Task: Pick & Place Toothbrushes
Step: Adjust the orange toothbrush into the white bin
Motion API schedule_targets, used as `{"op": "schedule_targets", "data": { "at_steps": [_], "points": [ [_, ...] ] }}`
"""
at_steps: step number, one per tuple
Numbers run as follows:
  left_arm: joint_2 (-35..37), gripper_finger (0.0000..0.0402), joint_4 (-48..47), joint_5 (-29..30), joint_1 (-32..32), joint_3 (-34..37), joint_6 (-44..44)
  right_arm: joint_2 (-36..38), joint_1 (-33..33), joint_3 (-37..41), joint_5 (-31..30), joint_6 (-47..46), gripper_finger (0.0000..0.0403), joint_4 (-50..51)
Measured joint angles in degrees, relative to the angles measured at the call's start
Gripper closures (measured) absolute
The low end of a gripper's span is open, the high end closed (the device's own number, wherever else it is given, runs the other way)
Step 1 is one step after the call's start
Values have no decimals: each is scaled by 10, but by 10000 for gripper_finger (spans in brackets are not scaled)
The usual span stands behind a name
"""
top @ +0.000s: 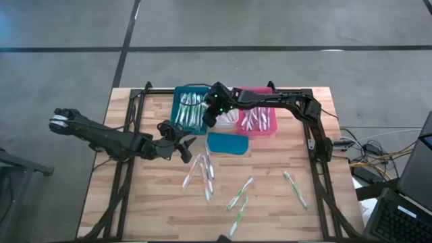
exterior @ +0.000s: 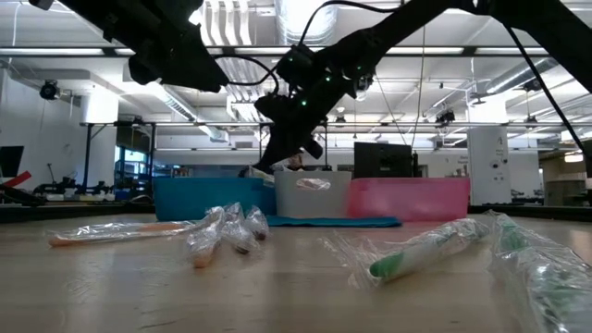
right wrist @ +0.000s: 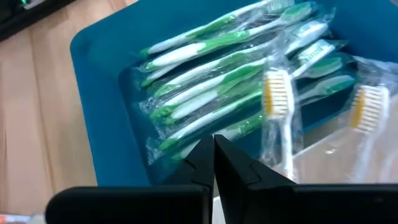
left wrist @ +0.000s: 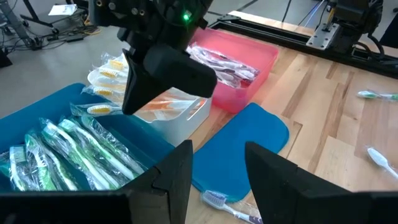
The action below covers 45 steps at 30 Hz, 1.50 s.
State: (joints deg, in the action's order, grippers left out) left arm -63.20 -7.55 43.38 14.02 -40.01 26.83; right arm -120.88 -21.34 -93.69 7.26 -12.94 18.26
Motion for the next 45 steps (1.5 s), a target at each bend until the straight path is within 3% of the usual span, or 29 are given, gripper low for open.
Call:
{"op": "schedule_targets", "data": {
  "at_steps": [5,17,23,45],
  "points": [
    [0,250,0,0,0,0,0,0,0,-11,-24,1,379,38],
    [0,250,0,0,0,0,0,-1,-1,1,-67,14,261,43],
    [0,250,0,0,0,0,0,-1,-2,10,-74,16,235,42],
    [0,250,0,0,0,0,2,-1,-8,23,-89,35,324,53]
  ]
}}
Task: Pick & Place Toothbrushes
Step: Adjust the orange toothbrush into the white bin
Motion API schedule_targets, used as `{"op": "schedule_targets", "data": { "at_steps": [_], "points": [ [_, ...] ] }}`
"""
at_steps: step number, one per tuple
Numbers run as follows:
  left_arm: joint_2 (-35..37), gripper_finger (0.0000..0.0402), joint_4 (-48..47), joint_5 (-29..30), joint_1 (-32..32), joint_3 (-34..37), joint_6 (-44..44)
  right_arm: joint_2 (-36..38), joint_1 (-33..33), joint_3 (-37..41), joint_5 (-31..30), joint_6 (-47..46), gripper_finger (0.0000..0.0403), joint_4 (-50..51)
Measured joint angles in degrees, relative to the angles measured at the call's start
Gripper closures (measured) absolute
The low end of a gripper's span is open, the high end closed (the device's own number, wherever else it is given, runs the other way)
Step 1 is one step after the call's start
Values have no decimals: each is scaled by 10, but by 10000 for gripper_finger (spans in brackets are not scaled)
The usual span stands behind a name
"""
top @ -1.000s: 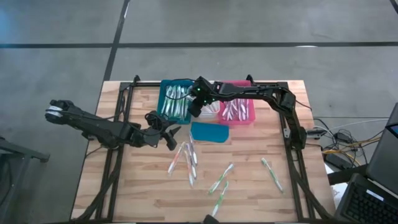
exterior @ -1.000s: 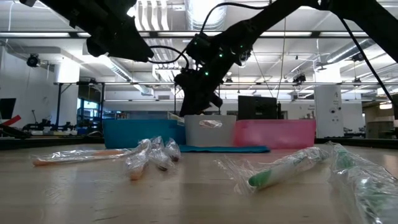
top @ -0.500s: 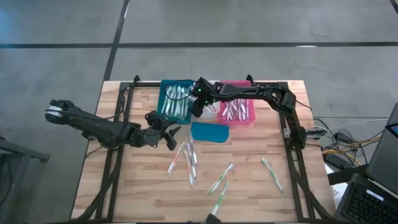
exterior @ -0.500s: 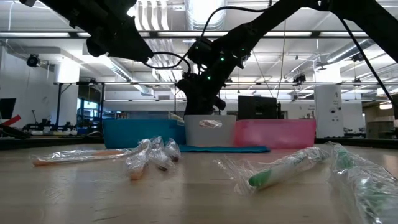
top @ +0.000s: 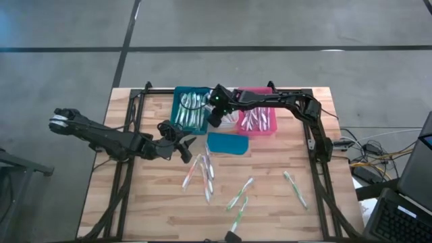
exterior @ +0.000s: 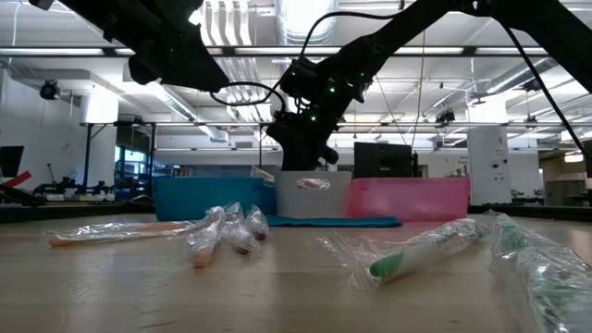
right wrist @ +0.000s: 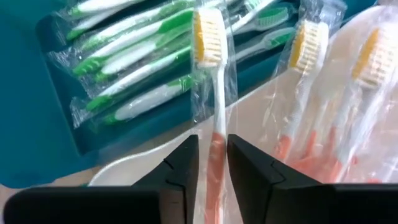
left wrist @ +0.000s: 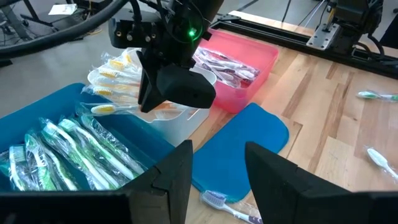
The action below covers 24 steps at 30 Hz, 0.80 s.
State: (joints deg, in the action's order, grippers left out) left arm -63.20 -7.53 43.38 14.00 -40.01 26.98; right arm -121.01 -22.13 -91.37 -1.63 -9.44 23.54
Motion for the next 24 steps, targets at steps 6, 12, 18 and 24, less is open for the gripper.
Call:
{"op": "schedule_targets", "data": {
  "at_steps": [6,12,18,24],
  "points": [
    [0,250,0,0,0,0,0,0,0,10,0,2,316,-1],
    [0,250,0,0,0,0,0,0,0,12,-2,2,311,-1],
    [0,250,0,0,0,0,0,0,0,12,-16,1,378,-2],
    [0,250,0,0,0,0,0,1,0,11,-14,-6,384,-3]
  ]
}}
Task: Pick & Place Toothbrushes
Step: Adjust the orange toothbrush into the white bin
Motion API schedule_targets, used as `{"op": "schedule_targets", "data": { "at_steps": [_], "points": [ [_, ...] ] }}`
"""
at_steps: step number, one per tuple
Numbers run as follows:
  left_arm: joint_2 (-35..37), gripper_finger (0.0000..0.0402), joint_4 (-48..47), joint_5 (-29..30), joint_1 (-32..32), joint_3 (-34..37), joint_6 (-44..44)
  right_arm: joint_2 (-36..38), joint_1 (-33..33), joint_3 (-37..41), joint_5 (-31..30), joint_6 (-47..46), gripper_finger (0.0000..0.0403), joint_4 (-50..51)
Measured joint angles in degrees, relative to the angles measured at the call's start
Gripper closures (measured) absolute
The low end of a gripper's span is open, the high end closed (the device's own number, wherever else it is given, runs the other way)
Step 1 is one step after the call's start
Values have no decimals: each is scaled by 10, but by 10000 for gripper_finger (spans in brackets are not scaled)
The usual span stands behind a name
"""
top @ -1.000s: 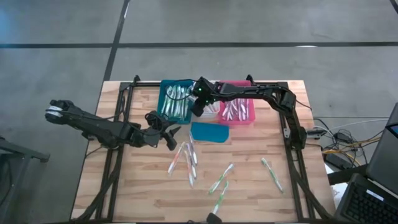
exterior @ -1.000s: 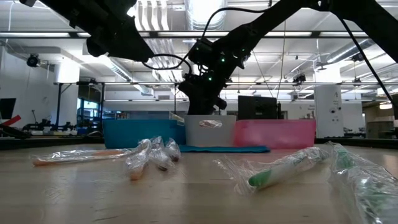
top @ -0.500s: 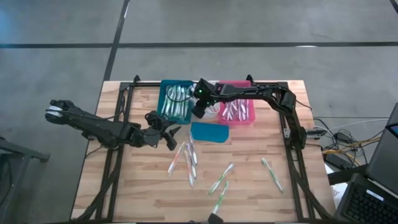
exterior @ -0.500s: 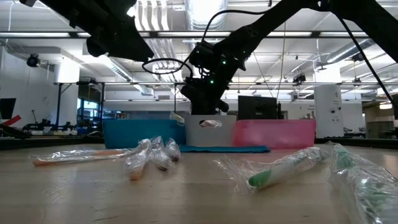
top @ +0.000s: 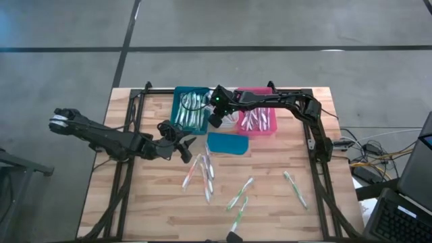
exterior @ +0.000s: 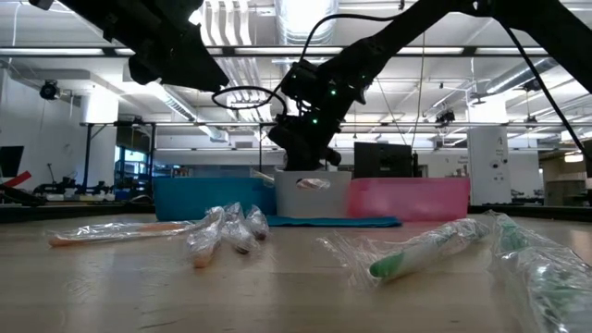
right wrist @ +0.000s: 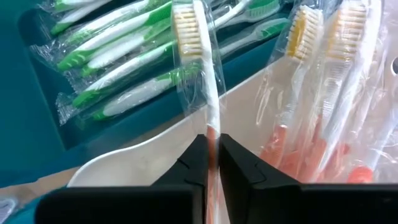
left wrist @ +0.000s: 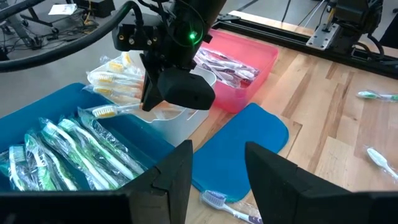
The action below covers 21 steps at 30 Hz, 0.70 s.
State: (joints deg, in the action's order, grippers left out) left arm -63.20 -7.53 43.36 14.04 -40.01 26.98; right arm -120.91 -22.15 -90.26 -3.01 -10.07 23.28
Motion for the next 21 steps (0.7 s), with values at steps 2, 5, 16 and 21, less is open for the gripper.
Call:
{"op": "schedule_targets", "data": {
  "at_steps": [2,5,16,21],
  "points": [
    [0,250,0,0,0,0,0,2,0,0,0,0,387,1],
    [0,250,0,0,0,0,0,8,0,0,2,-2,389,1],
    [0,250,0,0,0,0,-2,50,2,-1,14,-29,391,1],
    [0,250,0,0,0,0,-2,57,2,-1,18,-58,391,3]
  ]
}}
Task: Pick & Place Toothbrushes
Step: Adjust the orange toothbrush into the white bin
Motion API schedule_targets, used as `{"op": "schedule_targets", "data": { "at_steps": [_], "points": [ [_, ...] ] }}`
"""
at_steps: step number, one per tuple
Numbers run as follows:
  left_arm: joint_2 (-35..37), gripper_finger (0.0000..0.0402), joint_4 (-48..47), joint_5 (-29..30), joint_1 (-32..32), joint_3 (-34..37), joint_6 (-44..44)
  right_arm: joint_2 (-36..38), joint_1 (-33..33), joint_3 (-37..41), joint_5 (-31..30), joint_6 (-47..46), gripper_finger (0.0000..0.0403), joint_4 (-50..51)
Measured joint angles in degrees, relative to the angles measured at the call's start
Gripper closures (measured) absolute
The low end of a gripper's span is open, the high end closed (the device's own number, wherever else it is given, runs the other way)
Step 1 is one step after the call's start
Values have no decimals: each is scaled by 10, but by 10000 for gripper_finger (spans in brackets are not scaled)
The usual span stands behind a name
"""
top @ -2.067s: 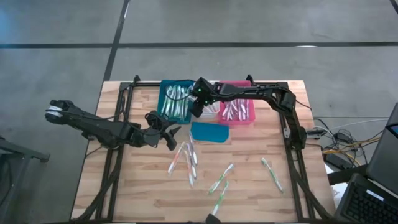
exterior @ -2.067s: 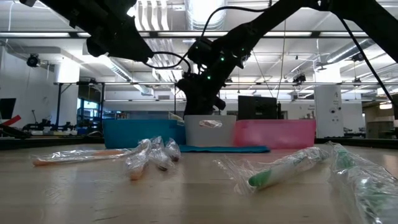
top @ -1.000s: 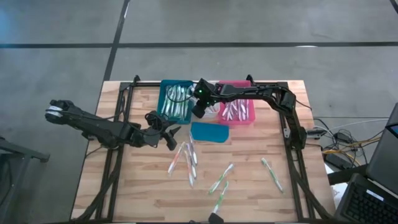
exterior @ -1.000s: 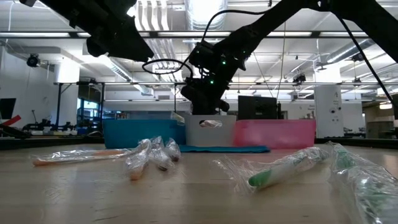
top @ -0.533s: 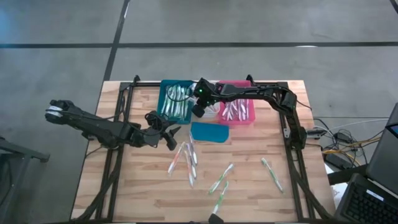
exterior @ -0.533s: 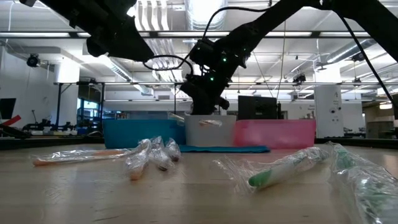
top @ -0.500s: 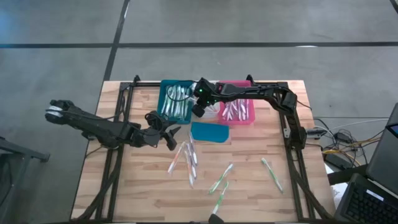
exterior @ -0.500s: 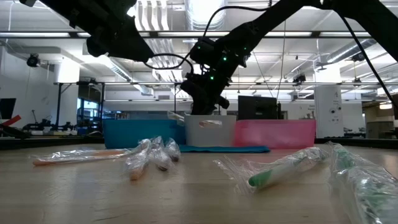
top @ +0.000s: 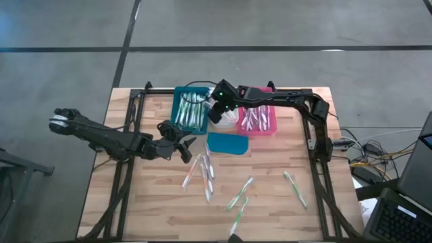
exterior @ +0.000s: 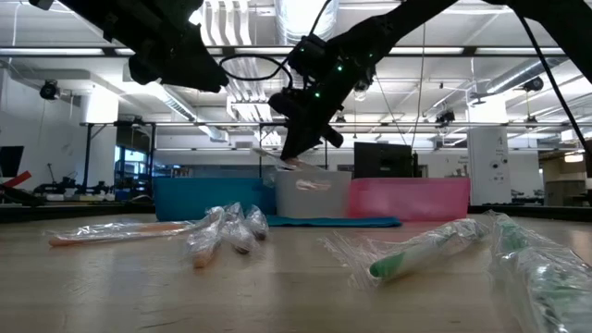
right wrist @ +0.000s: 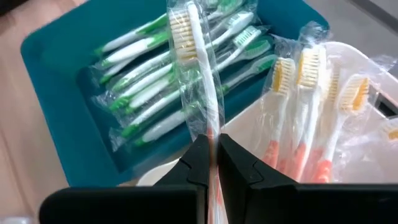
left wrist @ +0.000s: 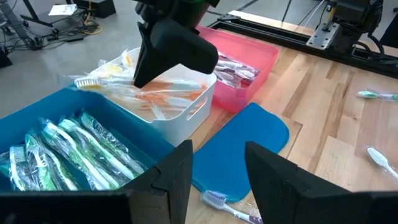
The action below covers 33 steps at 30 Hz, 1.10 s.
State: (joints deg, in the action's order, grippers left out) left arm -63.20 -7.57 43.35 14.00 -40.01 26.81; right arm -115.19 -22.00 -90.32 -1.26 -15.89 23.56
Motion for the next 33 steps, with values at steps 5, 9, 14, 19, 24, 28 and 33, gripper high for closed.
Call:
{"op": "schedule_targets", "data": {
  "at_steps": [5,9,14,19,24,28,33],
  "points": [
    [0,250,0,0,0,0,0,0,-6,0,-14,-45,392,3],
    [0,250,0,0,0,0,0,0,-16,1,-48,-69,392,11],
    [0,250,-1,0,0,0,1,0,-30,2,-64,-91,392,30],
    [0,250,-1,0,0,0,1,0,-41,6,-65,-113,392,42],
    [0,250,-1,0,0,0,2,0,-48,11,-65,-120,392,42],
    [0,250,-1,0,0,0,2,0,-56,17,-64,-134,392,41],
    [0,250,-1,0,0,0,2,-1,-62,27,-63,-140,391,41]
  ]
}}
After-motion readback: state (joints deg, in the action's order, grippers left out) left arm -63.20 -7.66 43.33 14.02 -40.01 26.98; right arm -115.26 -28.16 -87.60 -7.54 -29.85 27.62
